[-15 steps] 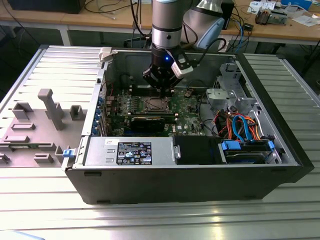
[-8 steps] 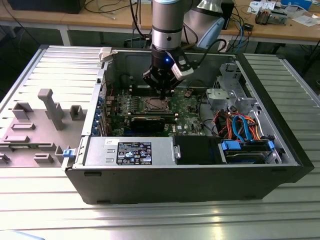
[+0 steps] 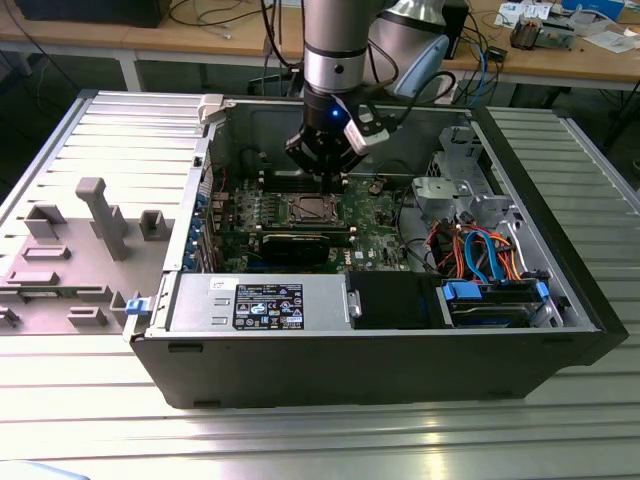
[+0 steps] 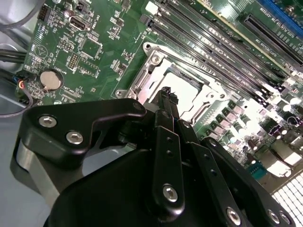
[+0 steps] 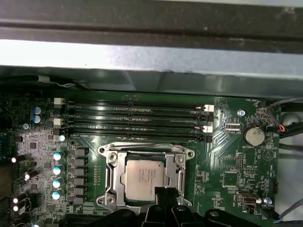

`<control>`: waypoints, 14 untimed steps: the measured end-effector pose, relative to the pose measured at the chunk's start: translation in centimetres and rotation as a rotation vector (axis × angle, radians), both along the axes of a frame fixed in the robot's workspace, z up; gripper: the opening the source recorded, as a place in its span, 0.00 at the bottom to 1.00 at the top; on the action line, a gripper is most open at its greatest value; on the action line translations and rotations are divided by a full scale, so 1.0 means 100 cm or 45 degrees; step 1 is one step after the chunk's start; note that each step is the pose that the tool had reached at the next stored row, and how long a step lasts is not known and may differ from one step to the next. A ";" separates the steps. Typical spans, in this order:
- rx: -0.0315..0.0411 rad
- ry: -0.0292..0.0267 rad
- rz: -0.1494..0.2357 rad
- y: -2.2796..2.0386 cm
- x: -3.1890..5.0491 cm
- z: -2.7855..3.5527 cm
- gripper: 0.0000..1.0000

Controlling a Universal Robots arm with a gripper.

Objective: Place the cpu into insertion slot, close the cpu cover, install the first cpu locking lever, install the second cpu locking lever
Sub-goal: 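Install the second cpu locking lever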

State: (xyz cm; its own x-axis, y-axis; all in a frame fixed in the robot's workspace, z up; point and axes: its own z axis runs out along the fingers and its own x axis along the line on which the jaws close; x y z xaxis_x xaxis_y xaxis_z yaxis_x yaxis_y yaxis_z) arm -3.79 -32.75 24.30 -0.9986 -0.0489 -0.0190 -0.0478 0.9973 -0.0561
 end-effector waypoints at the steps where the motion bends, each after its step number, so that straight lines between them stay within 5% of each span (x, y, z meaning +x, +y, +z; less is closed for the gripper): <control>1: 0.0017 0.0000 0.000 -0.0002 0.0000 0.0005 0.11; 6: 0.0374 0.0001 0.000 -0.0075 -0.0001 0.0012 0.11; 12: 0.1082 0.0001 0.000 -0.0224 -0.0001 0.0011 0.11; 14: 0.1171 0.0000 0.000 -0.0275 -0.0003 0.0009 0.11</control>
State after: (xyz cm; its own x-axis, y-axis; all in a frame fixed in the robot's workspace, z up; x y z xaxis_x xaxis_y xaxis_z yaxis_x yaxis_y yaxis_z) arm -3.83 -35.50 24.40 -0.9986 -0.0469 -0.0234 -0.0477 0.9982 0.0357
